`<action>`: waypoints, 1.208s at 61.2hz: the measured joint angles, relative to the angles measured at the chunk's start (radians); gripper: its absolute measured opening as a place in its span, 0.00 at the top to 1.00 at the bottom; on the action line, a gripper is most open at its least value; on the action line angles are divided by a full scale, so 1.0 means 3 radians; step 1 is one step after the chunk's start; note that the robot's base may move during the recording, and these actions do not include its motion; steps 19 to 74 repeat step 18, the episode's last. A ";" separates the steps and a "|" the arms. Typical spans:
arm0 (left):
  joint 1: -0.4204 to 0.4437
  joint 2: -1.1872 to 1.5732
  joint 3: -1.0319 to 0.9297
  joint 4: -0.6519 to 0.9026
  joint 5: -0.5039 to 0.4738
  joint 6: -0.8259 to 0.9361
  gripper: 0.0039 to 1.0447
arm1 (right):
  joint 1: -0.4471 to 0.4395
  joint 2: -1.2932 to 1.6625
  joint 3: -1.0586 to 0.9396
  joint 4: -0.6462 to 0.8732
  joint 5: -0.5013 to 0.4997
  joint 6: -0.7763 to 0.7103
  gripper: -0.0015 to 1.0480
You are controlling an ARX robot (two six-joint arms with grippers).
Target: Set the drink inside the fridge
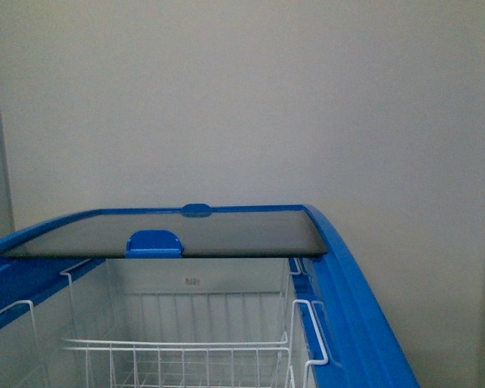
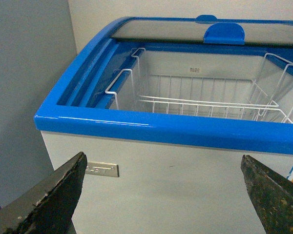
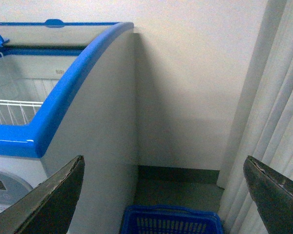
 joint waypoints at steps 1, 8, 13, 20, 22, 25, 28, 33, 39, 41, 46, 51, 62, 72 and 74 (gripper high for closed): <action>0.0000 0.0000 0.0000 0.0000 0.0000 0.0000 0.08 | 0.0000 0.0000 0.0000 0.0000 0.0000 0.0000 0.07; 0.0000 0.0000 0.0000 0.0000 0.0000 0.0000 0.08 | 0.0000 0.0000 0.0000 0.0000 0.0000 0.0001 0.07; 0.0000 0.0000 0.0000 0.0000 0.0000 0.0000 0.08 | 0.0000 0.0000 0.0000 0.0000 0.0000 0.0001 0.07; 0.0000 0.0000 0.0000 0.0000 0.0000 0.0000 0.08 | 0.0000 0.0000 0.0000 0.0000 0.0000 0.0001 0.07; 0.0000 0.0000 0.0000 0.0000 0.0000 0.0000 0.08 | 0.0000 0.0000 0.0000 0.0000 0.0000 0.0001 0.07; 0.0000 0.0000 0.0000 0.0000 0.0000 0.0000 0.08 | 0.0000 0.0000 0.0000 0.0000 0.0000 0.0001 0.07; 0.0000 0.0000 0.0000 0.0000 0.0000 0.0000 0.08 | 0.0000 0.0000 0.0000 0.0000 0.0000 0.0001 0.07; 0.0000 0.0000 0.0000 0.0000 0.0000 0.0000 0.08 | 0.0000 0.0000 0.0000 0.0000 0.0000 0.0001 0.07; 0.0000 0.0000 0.0000 0.0000 0.0000 0.0000 0.08 | 0.0000 0.0000 0.0000 0.0000 0.0000 0.0001 0.07; 0.0000 0.0000 0.0000 0.0000 0.0000 0.0000 0.08 | 0.0000 0.0000 0.0000 0.0000 0.0000 0.0001 0.07; 0.0000 0.0000 0.0000 0.0000 0.0000 0.0000 0.08 | 0.0000 0.0000 0.0000 0.0000 0.0000 0.0001 0.07; 0.0000 0.0000 0.0000 0.0000 0.0000 0.0000 0.08 | 0.0000 0.0000 0.0000 0.0000 0.0000 0.0001 0.07; 0.0000 0.0000 0.0000 0.0000 0.0000 0.0000 0.08 | 0.0000 0.0000 0.0000 0.0000 0.0000 0.0001 0.07; 0.0000 0.0000 0.0000 0.0000 0.0000 0.0000 0.08 | 0.0000 0.0000 0.0000 0.0000 0.0000 0.0001 0.07; 0.0000 0.0000 0.0000 0.0000 0.0000 0.0000 0.08 | 0.0000 0.0000 0.0000 0.0000 0.0000 0.0001 0.07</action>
